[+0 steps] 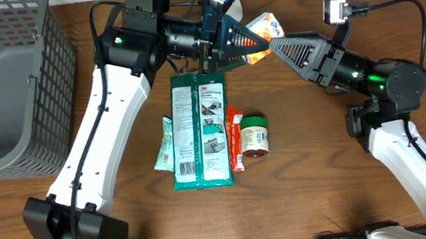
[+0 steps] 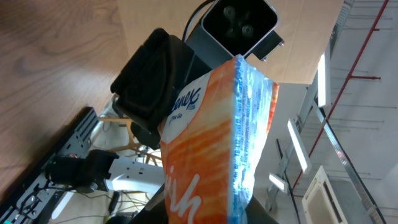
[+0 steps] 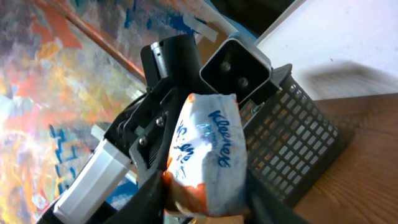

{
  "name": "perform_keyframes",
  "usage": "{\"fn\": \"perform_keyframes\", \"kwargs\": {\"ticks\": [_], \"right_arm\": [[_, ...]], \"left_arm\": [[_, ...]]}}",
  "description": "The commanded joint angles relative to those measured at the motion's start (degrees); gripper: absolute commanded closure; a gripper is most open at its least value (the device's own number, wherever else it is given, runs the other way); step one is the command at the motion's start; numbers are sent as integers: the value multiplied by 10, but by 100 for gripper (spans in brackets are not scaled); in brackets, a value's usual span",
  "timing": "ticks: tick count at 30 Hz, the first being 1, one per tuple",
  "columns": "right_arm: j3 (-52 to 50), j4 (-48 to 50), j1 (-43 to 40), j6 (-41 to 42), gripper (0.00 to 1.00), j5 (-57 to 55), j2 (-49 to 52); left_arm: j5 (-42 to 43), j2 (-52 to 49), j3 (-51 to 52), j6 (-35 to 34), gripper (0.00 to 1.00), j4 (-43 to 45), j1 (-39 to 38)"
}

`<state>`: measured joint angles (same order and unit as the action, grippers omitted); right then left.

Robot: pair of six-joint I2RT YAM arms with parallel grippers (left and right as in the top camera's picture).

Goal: Scan the item barcode
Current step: 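Grasp the orange tissue pack with the right gripper from the left gripper, then carry the tissue pack right with the right gripper, retract left gripper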

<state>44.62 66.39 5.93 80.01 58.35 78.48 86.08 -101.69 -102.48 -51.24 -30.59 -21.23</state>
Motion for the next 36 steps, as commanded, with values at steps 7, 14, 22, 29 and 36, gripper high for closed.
{"fn": "perform_keyframes", "kwargs": {"ticks": [7,14,22,29,36], "right_arm": [[3,-24,5,-76,74,-12,1],[3,-124,3,-148,74,-9,1],[8,-200,-40,-167,89,39,1],[8,-352,-58,-245,99,115,1],[8,-702,-59,-454,96,-13,1]], "left_arm": [[-38,15,-1,2,55,42,-3],[-87,14,-1,123,33,84,3],[-247,14,-1,232,31,19,27],[-411,14,-1,314,31,-134,32],[-545,14,-1,350,31,-227,32]]}}
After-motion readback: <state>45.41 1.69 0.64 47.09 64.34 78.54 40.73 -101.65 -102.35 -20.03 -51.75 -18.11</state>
